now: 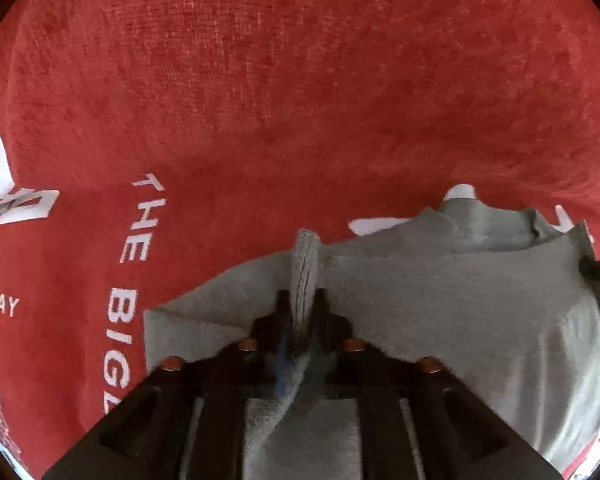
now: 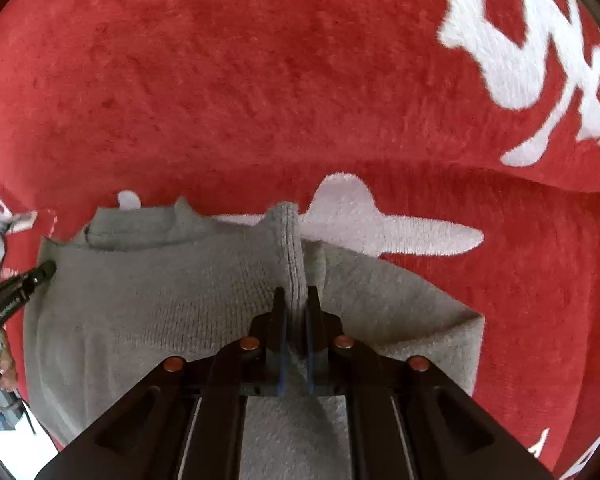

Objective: Fold small clothes

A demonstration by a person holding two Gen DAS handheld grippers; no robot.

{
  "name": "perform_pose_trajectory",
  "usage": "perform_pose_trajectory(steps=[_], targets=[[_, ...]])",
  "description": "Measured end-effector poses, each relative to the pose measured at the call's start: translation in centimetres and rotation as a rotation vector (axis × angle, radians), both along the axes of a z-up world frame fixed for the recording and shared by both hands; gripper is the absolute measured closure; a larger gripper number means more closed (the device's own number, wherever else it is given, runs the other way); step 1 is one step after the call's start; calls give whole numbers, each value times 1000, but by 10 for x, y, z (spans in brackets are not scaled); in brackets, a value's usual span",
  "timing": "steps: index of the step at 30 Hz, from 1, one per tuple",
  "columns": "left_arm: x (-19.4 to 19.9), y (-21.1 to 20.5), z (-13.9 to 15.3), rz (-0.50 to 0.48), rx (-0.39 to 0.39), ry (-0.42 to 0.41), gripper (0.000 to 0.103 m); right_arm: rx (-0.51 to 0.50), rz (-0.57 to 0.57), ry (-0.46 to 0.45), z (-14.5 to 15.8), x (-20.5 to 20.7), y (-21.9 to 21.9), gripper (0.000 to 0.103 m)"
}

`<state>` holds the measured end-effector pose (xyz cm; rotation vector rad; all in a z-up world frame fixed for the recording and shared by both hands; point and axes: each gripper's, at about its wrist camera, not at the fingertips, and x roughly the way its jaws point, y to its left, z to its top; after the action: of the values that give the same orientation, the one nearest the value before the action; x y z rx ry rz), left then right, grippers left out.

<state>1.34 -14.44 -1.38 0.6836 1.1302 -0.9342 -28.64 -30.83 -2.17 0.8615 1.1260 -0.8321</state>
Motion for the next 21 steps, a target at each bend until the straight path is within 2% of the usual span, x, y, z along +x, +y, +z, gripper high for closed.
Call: perform_pose_trajectory(steps=[1,2,3,5,6,9,12,14,15,18,21], targets=[[3,1,0,27,19,-51,35,-7,-21,1,1,-2,-2,94],[7,3,0,57,34,-106,20,-10,-41,4,1,-5,-4,89],[13,6,2,83,31,-132,20,-15,-72,11,1,-8,-7,84],[26,12,2,114,38,-93,20,-27,-129,55,3,-16,-10,64],[33,16,3,130,44,-80,20,-32,-138,73,4,-18,-11,61],[40,25,10,128,60,-105,20,-64,-128,123,11,-17,-8,58],[46,44,16,127,67,-51,20,-101,-161,191,21,-21,-6,56],[50,63,21,146,52,32,20,-62,-215,140,26,-34,-4,56],[52,78,24,171,42,98,20,-43,-236,111,30,-40,-2,56],[51,117,27,238,28,241,20,23,-275,-16,45,-56,18,56],[45,149,25,290,39,330,20,100,-292,-138,59,-74,52,55]])
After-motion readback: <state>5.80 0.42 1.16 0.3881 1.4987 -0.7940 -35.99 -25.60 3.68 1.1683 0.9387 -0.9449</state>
